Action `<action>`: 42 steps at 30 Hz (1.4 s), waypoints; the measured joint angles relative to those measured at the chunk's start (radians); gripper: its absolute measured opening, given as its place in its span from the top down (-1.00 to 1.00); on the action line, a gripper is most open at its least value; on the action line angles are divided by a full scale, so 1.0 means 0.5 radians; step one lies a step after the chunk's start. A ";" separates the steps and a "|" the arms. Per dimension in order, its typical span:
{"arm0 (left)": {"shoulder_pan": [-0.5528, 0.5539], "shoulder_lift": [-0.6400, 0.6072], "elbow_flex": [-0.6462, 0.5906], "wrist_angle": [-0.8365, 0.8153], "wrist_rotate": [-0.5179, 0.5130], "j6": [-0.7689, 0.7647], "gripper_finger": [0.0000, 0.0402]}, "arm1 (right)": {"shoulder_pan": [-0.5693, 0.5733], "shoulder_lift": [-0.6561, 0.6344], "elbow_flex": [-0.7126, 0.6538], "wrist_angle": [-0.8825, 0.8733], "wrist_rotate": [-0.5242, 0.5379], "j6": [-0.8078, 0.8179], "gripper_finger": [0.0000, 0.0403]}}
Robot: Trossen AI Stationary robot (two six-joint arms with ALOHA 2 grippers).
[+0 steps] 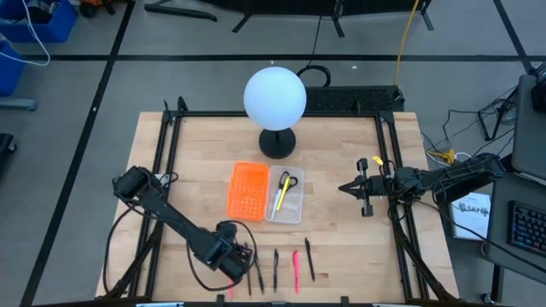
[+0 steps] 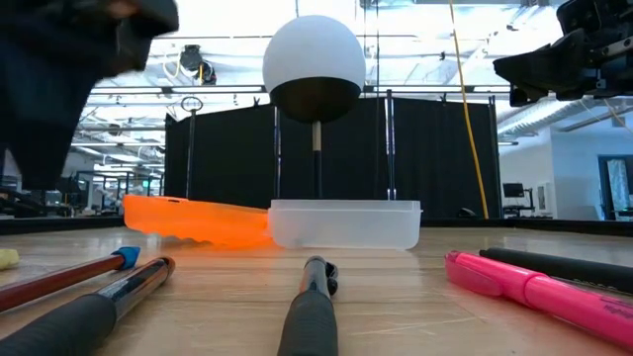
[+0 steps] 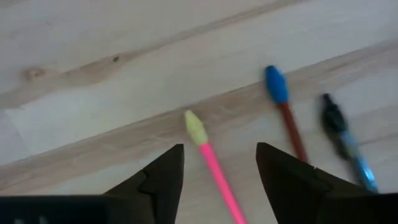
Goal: Pick & place school supplies into a supply box
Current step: Put the pink pencil into the orange supply box
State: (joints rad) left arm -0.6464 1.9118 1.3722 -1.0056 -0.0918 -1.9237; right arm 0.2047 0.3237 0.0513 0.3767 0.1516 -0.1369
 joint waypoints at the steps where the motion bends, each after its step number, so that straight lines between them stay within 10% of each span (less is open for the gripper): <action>1: 0.003 0.000 -0.025 0.022 0.026 -0.002 -0.05 | 0.000 0.000 0.000 0.000 0.000 0.001 1.00; 23: 0.069 -0.013 -0.396 0.512 0.131 0.133 -0.02 | 0.000 0.000 0.000 -0.001 0.000 -0.003 1.00; 36: 0.137 -0.007 -0.404 0.501 0.184 0.311 0.82 | 0.000 0.001 0.000 -0.031 0.000 0.061 1.00; 42: 0.160 -0.073 -0.257 0.365 0.070 0.398 0.90 | 0.000 0.001 0.000 -0.048 -0.001 0.093 1.00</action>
State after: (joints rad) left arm -0.5662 1.8752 1.2439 -0.8232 -0.0567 -1.7248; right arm 0.2047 0.3241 0.0513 0.3527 0.1513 -0.0902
